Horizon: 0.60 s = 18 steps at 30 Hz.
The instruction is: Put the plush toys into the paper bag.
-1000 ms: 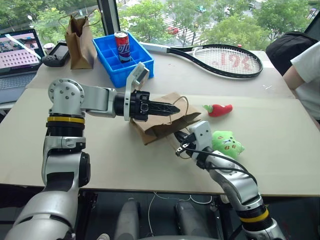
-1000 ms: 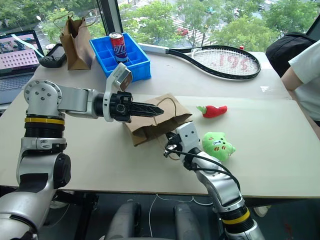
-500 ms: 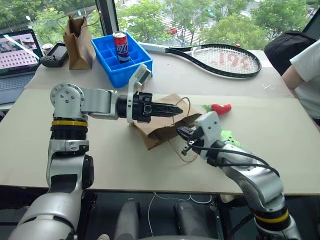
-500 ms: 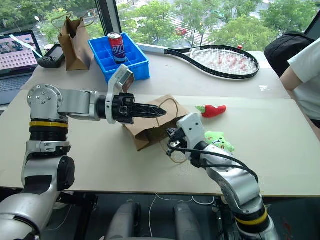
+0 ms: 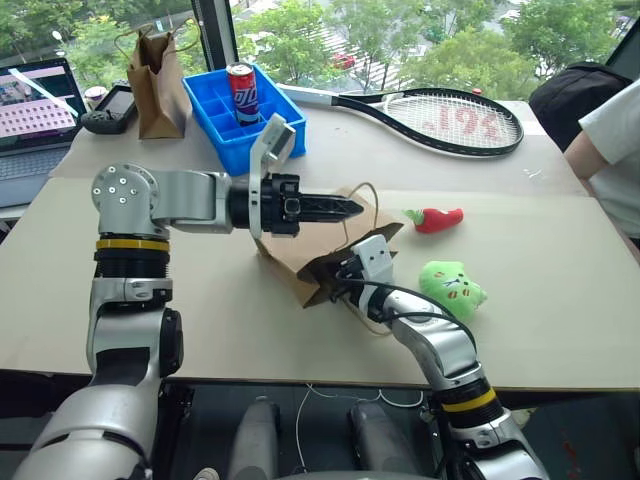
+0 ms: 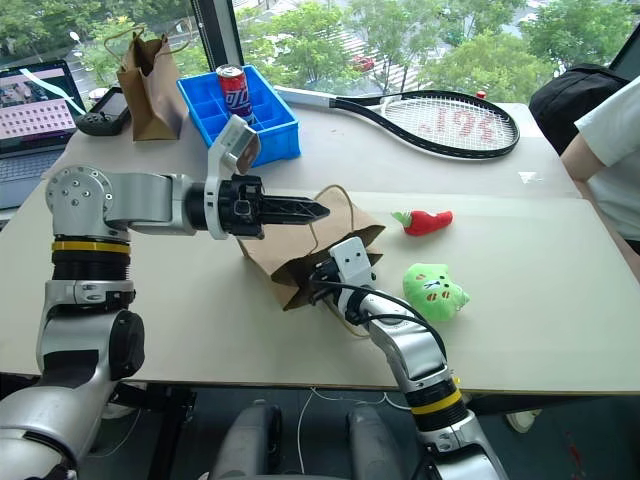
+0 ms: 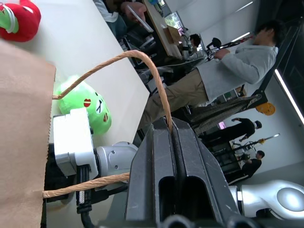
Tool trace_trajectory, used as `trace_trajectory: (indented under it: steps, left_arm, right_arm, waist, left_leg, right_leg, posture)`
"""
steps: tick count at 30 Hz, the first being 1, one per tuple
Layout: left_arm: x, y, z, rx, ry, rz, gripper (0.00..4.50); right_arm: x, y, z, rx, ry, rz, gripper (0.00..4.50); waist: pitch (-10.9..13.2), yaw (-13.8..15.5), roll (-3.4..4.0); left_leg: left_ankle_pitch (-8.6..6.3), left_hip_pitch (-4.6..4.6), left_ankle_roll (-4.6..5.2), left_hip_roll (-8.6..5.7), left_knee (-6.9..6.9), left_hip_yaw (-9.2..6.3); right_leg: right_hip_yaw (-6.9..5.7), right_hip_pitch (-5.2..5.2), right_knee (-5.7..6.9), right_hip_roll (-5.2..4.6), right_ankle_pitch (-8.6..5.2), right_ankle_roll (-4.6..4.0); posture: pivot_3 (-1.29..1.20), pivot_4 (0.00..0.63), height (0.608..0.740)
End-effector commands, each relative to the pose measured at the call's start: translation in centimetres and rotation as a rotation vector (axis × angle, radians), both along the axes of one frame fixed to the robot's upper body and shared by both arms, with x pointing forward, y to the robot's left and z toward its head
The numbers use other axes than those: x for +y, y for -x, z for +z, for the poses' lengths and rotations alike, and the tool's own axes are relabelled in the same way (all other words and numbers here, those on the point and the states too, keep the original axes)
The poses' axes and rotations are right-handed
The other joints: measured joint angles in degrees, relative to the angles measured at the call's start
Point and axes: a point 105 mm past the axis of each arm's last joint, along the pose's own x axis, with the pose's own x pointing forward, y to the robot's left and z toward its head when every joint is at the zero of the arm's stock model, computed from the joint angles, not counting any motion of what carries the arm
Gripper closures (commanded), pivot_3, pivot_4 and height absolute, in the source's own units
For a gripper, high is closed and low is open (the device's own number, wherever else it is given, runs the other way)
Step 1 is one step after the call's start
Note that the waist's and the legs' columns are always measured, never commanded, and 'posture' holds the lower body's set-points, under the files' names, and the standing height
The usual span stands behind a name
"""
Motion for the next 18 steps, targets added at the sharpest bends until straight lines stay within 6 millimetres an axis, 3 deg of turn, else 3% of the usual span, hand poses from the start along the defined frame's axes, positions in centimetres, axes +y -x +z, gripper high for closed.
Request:
trace_trajectory:
  steps: [1,7,12,18]
  left_arm:
    - [1.0,-0.6,4.1,-0.163,0.022,0.039,4.5]
    - [1.6,-2.0,8.4,-0.442,-0.012,0.07,4.5]
    - [1.3,-1.9,10.5,-0.601,-0.029,0.022,4.5]
    - [0.4,-0.2,13.5,-0.74,0.024,-0.071,4.5]
  right_arm:
    - [-0.7,-0.1,-1.8,0.054,0.031,-0.02,4.48]
    - [-0.9,0.1,-2.9,0.081,0.116,-0.017,4.48]
    - [-0.8,0.2,-3.0,0.079,0.15,-0.008,4.48]
    - [-1.1,0.1,-2.4,0.061,0.167,-0.009,4.48]
  waist:
    - [0.0,-0.1,0.0]
    - [0.0,0.0,0.0]
    - [0.0,0.0,-0.01]
    - [0.0,0.0,0.0]
  left_leg:
    - [0.01,0.02,-0.02,0.0,-0.01,0.0]
    - [0.05,0.1,-0.11,0.0,-0.09,0.02]
    - [0.05,0.08,-0.12,0.03,-0.1,0.05]
    - [0.05,-0.01,-0.11,0.04,-0.14,0.07]
  right_leg:
    - [0.0,0.0,-0.01,0.01,-0.02,0.04]
    - [-0.01,0.06,-0.09,0.01,-0.08,0.13]
    - [0.01,0.02,-0.08,0.01,-0.18,0.28]
    - [0.03,-0.08,-0.1,0.01,-0.2,0.28]
  posture:
    - [0.0,0.15,0.665]
    - [0.0,0.15,0.665]
    - [0.0,0.15,0.665]
    - [0.0,0.15,0.665]
